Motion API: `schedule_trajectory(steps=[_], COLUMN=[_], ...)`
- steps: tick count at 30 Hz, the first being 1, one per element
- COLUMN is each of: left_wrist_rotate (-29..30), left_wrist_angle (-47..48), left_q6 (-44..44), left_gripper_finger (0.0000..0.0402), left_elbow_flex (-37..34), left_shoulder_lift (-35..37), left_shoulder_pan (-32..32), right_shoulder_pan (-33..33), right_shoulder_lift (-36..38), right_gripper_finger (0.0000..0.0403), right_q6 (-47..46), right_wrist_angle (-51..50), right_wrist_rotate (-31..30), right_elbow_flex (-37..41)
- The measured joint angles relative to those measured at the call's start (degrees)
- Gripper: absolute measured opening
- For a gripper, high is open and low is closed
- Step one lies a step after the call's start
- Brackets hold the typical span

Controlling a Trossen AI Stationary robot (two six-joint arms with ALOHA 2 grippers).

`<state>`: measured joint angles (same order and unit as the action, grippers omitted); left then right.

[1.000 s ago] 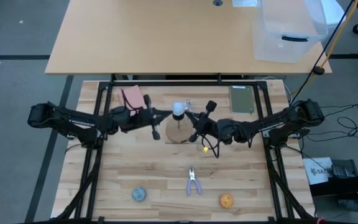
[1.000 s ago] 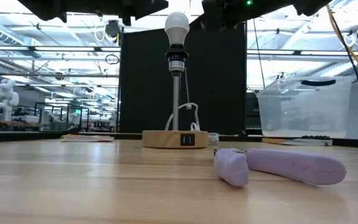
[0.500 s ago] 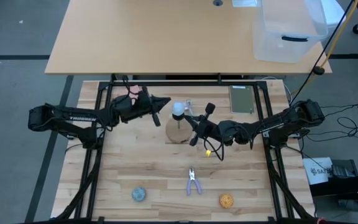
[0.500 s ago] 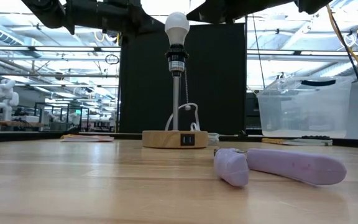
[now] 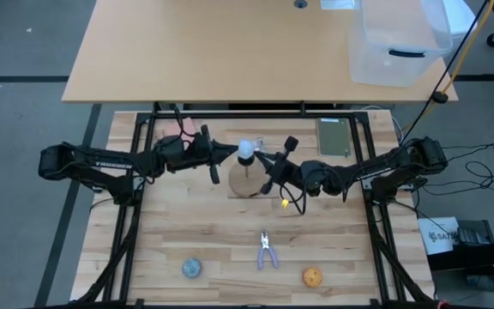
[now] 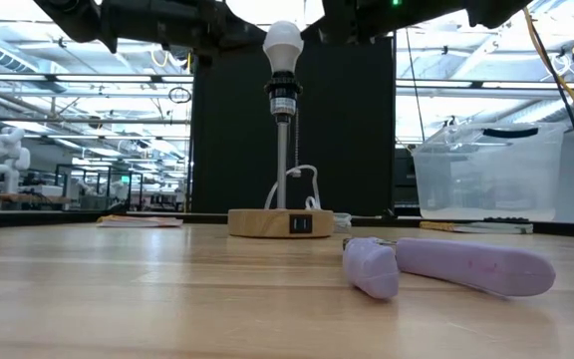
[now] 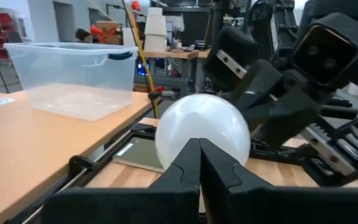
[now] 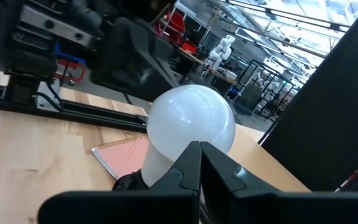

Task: Screw lightbulb
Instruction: Remove the lightbulb from the lamp

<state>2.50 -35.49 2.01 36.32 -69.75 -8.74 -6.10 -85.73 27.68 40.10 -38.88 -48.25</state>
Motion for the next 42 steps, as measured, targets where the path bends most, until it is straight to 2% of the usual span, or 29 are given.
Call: schedule_trajectory(steps=[6,15,18,24,30,35,38,42], left_wrist_rotate=[-0.3,-1.4,1.8,13.1,17.0,17.1,15.6,8.8], left_wrist_angle=[0.5,0.9,1.0,0.6,-0.2,-1.0,-0.7,-0.4], left_q6=[-0.3,-5.6,-7.8,-11.3,-13.1,-11.3,-8.0,-3.7], left_gripper_finger=[0.0000,0.0000,0.0000,0.0000,0.0000,0.0000,0.0000,0.0000], left_elbow_flex=[0.0,0.0,0.0,0.0,0.0,0.0,0.0,0.0], left_shoulder_lift=[0.1,0.0,0.3,0.4,0.4,0.4,0.2,-0.2], left_shoulder_pan=[2.2,5.5,6.3,6.7,4.9,0.9,-1.7,-4.2], right_shoulder_pan=[1.1,3.5,3.2,0.0,-3.2,-3.6,-2.5,-1.1], right_shoulder_lift=[0.0,0.0,0.0,0.0,0.0,0.0,0.0,0.0], right_gripper_finger=[0.0000,0.0000,0.0000,0.0000,0.0000,0.0000,0.0000,0.0000], right_q6=[0.0,0.2,0.2,0.1,0.9,3.6,4.5,3.7], right_wrist_angle=[0.0,-0.1,-0.6,-2.5,-3.2,-1.3,-0.8,-0.9], right_wrist_rotate=[-0.5,0.1,0.0,-1.5,-1.3,-1.0,1.4,1.4], right_elbow_flex=[0.0,0.0,0.0,0.0,0.0,0.0,0.0,0.0])
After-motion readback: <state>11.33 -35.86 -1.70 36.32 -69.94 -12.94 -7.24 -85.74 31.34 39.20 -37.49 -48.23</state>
